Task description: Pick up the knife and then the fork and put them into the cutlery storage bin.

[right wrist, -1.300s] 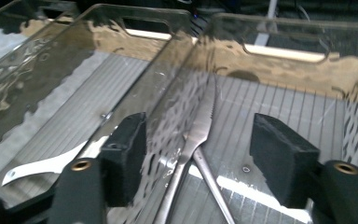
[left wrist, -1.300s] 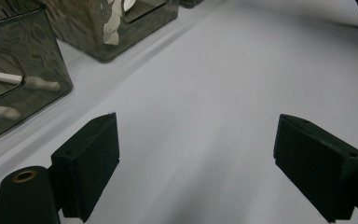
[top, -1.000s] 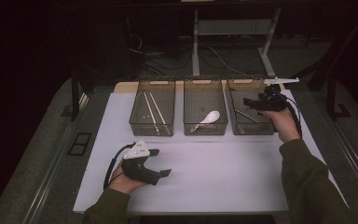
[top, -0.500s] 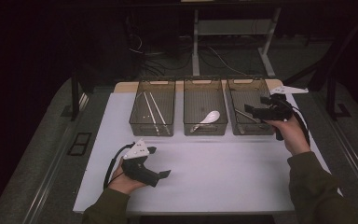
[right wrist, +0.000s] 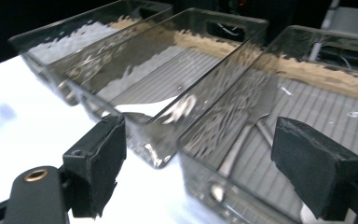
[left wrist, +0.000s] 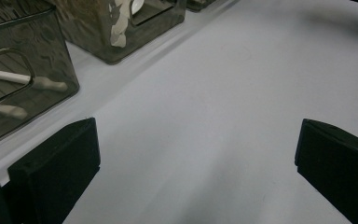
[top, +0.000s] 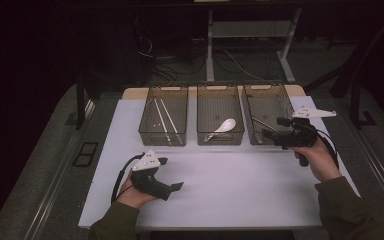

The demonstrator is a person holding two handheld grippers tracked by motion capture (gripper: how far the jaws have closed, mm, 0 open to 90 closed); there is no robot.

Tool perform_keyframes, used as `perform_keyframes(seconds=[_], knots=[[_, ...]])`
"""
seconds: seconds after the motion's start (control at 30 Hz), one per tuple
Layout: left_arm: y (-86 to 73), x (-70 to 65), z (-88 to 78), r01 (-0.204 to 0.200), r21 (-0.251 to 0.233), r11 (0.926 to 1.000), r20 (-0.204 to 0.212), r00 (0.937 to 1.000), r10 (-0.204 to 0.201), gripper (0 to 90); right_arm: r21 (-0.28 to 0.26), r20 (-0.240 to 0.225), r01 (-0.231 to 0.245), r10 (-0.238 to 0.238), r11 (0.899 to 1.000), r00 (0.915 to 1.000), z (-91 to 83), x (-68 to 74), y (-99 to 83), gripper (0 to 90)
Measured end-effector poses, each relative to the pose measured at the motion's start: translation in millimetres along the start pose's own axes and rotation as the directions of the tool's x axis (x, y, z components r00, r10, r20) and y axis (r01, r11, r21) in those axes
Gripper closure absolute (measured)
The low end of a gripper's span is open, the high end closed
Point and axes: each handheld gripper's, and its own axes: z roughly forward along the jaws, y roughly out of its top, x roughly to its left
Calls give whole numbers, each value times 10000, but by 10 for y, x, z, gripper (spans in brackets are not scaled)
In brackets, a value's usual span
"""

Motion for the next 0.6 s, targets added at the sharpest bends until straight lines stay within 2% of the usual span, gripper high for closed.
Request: perform_keyframes(seconds=[0.17,0.37,0.6], knots=[[4,-1,-23,34,-45,10000,-55,10000,-35,0,12,-499,-42,42,10000,9987,-47,86,-99,179],[5,-16,-16,-45,-7,10000,103,9999,45,0,-45,-981,247,-250,9997,9949,-121,203,-197,179],[8,-30,-11,-132,85,9999,188,9997,130,0,1,-1413,120,-119,9999,9899,-199,312,-367,179]])
